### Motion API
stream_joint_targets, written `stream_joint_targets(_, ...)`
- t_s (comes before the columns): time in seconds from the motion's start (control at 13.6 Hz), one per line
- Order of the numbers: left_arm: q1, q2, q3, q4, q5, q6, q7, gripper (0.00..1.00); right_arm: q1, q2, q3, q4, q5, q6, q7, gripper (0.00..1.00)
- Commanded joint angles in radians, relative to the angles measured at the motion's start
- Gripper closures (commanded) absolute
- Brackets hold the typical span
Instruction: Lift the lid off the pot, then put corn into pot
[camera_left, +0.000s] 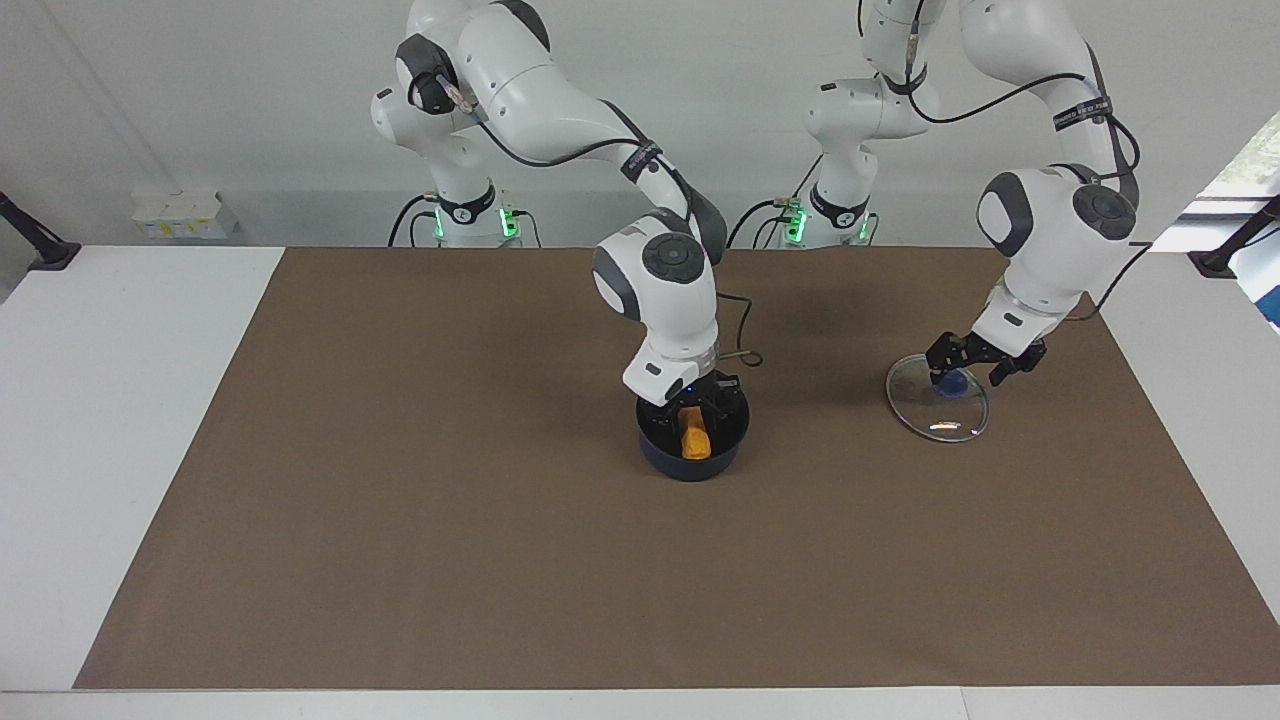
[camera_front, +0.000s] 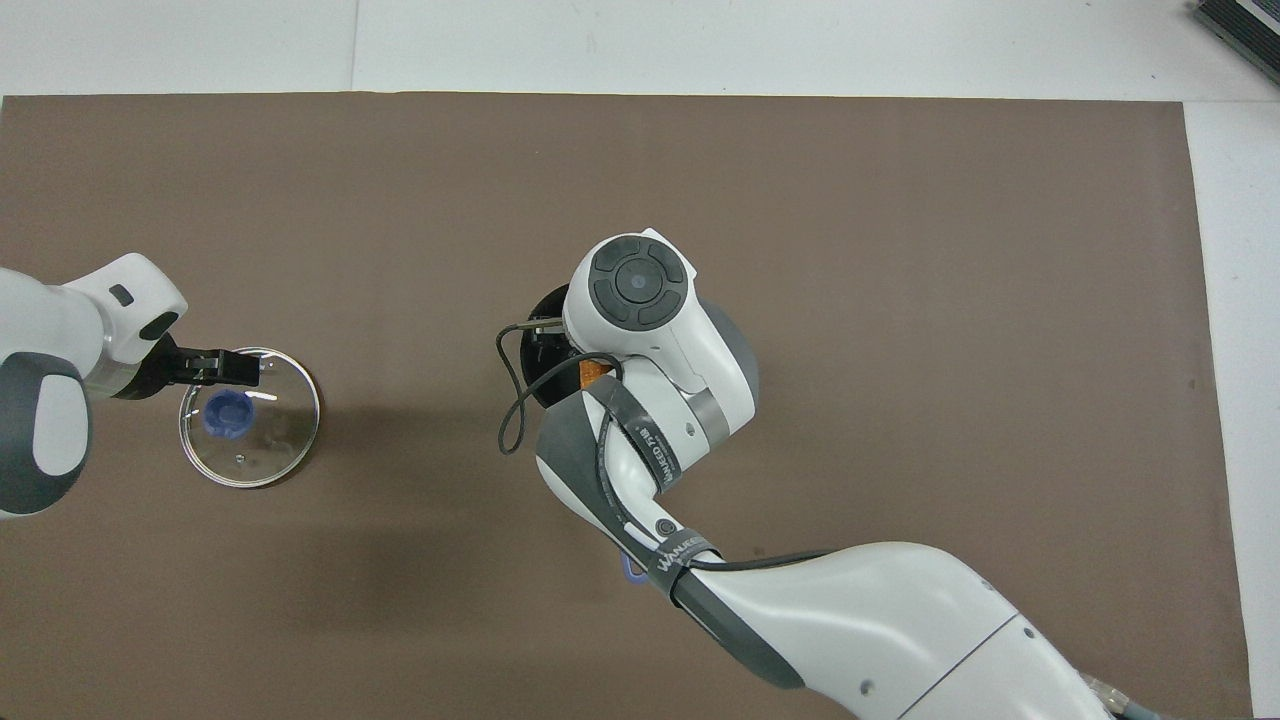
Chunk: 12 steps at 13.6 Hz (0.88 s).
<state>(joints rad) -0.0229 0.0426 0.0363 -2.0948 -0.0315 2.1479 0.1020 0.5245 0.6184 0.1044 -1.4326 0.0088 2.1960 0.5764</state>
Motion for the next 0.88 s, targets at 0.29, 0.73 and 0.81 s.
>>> stream_joint_targets(0.29,-0.078,0.019,0.005,0.286,0.001,-0.331,-0.09,0.0,-0.093,-0.222,-0.029,-0.002,-0.053,-0.249,-0.023,0.0)
stream_joint_targets(0.73,-0.078,0.006,-0.001,0.467,0.002,-0.581,-0.058,0.0,-0.28,-0.477,-0.028,-0.049,-0.056,-0.556,-0.248,0.0)
stream_joint_targets(0.81,-0.078,0.006,-0.003,0.487,0.002,-0.612,-0.055,0.0,-0.317,-0.506,-0.028,-0.049,-0.055,-0.603,-0.301,0.0)
